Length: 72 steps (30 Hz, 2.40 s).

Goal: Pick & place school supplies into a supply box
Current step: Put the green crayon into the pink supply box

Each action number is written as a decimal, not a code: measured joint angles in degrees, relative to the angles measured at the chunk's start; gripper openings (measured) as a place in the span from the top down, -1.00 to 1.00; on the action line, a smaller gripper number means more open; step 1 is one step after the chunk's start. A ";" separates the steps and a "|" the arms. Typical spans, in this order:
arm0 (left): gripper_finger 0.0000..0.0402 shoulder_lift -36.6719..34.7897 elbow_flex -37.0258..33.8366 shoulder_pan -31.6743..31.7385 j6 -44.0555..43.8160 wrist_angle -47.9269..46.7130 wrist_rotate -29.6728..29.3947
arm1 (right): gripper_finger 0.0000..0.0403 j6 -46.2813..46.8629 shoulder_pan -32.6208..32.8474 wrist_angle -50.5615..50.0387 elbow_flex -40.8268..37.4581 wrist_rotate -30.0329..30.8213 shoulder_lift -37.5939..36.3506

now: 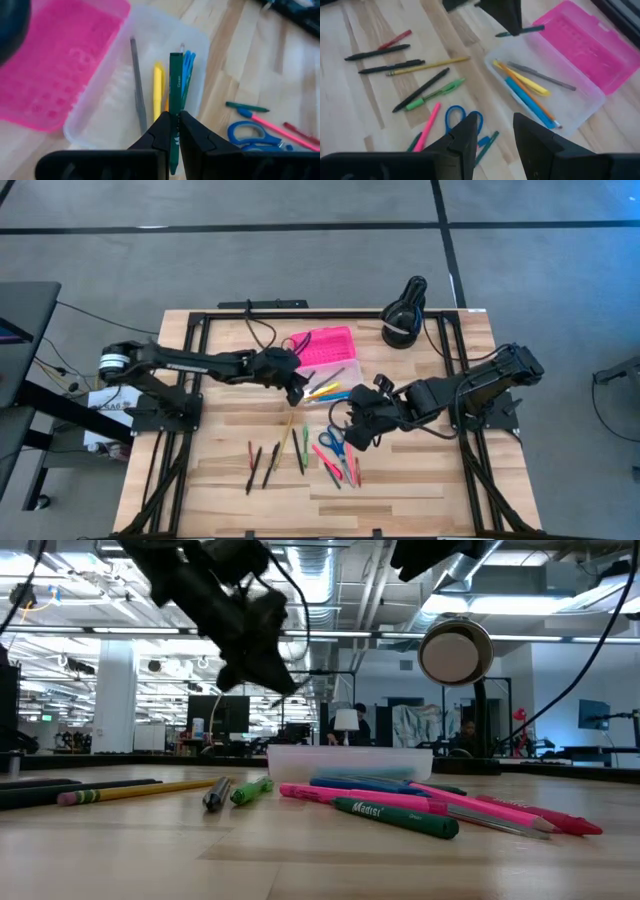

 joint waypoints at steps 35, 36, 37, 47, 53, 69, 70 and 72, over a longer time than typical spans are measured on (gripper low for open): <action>0.33 11.47 17.78 2.29 10.99 -17.87 5.05 | 0.41 26.58 4.26 -7.23 -6.42 -5.61 -0.03; 0.33 10.18 17.78 1.82 11.45 -18.19 5.06 | 0.41 27.19 3.88 -5.64 -7.86 -7.71 -0.04; 0.33 8.67 17.78 1.32 11.86 -18.53 5.01 | 0.41 27.65 3.47 -3.72 -9.26 -9.44 -0.03; 0.35 -4.34 17.80 -4.27 12.07 -26.50 -3.46 | 0.41 26.41 -1.01 12.67 -18.43 -12.02 0.02; 0.35 -9.45 17.80 -7.94 9.23 -30.43 -9.04 | 0.41 27.74 -3.05 16.08 -23.54 -17.20 0.02; 0.35 -11.31 17.74 -13.55 4.23 -34.17 -16.38 | 0.41 29.18 -3.43 24.29 -24.91 -21.05 9.42; 0.35 -11.36 17.74 -13.71 4.13 -34.46 -16.49 | 0.41 29.94 -3.22 24.48 -24.73 -21.02 9.99; 0.35 -11.45 17.74 -13.78 4.09 -34.37 -16.66 | 0.41 30.76 -2.75 24.04 -24.45 -20.98 10.86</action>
